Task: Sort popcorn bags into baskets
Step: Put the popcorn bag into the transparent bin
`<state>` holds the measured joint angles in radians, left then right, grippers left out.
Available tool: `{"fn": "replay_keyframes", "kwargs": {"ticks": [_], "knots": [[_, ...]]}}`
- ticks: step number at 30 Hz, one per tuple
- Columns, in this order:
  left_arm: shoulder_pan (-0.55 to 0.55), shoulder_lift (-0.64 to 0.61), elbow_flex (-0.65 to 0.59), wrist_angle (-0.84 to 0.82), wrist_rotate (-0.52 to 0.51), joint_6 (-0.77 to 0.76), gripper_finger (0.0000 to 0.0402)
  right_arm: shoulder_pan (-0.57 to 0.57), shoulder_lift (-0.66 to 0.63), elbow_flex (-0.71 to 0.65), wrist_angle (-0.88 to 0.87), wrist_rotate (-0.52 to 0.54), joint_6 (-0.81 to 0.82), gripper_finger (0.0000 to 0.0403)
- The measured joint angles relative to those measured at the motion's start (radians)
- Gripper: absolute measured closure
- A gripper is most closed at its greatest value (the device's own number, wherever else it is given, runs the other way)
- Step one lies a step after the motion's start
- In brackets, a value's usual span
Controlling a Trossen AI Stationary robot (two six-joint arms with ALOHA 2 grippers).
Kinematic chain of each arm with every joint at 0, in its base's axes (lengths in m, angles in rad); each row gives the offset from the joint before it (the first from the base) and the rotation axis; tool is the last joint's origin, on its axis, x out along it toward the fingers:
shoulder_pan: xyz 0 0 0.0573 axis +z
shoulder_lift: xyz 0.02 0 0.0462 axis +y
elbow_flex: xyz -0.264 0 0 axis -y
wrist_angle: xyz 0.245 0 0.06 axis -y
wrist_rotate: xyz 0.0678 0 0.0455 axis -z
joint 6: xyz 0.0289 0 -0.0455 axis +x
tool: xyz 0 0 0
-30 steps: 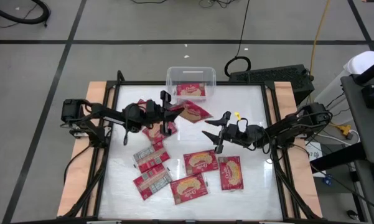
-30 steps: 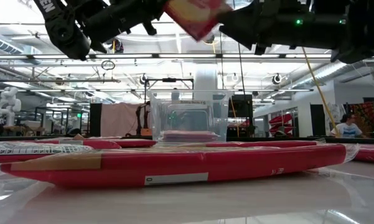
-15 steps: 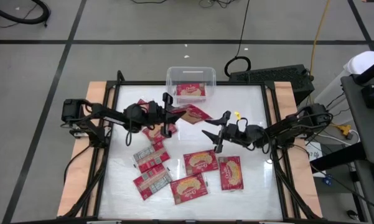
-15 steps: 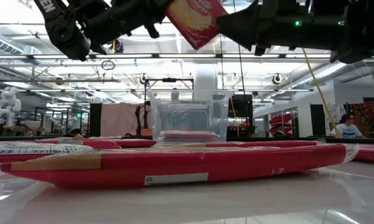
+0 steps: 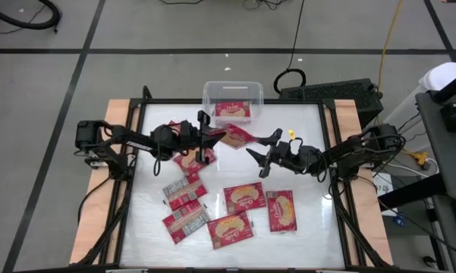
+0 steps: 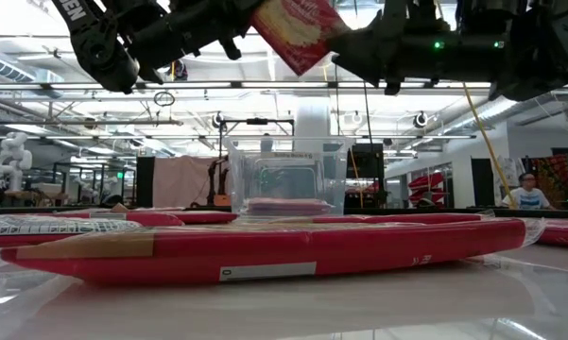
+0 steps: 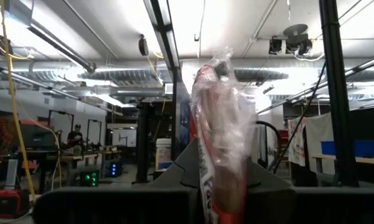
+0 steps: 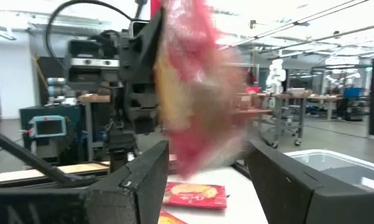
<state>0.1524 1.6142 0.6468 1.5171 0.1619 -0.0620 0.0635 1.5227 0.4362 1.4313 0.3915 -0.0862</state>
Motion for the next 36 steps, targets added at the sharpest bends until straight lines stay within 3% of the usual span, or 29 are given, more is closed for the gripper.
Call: {"fn": "replay_keyframes", "kwargs": {"ticks": [9, 15, 19, 28, 33, 36], "knots": [[0.000, 0.000, 0.000, 0.021, 0.006, 0.002, 0.0375, -0.002, 0.000, 0.000, 0.003, -0.005, 0.008, 0.0195], [-0.002, 0.000, 0.000, -0.004, 0.005, 0.000, 0.0376, -0.010, 0.000, 0.000, 0.083, -0.154, -0.028, 0.0201], [-0.007, 0.000, 0.000, -0.003, 0.005, -0.001, 0.0375, -0.012, 0.000, 0.000, 0.100, -0.182, -0.028, 0.0242], [-0.017, -0.002, 0.000, -0.020, 0.004, 0.007, 0.0375, -0.022, 0.000, -0.001, 0.103, -0.184, -0.029, 0.0388], [-0.010, -0.003, 0.000, -0.045, 0.014, 0.005, 0.0369, -0.032, 0.000, -0.002, 0.100, -0.183, -0.028, 0.0386], [0.003, -0.014, -0.002, -0.082, 0.024, -0.027, 0.0336, -0.036, -0.031, -0.002, 0.062, -0.184, -0.027, 0.0389]]}}
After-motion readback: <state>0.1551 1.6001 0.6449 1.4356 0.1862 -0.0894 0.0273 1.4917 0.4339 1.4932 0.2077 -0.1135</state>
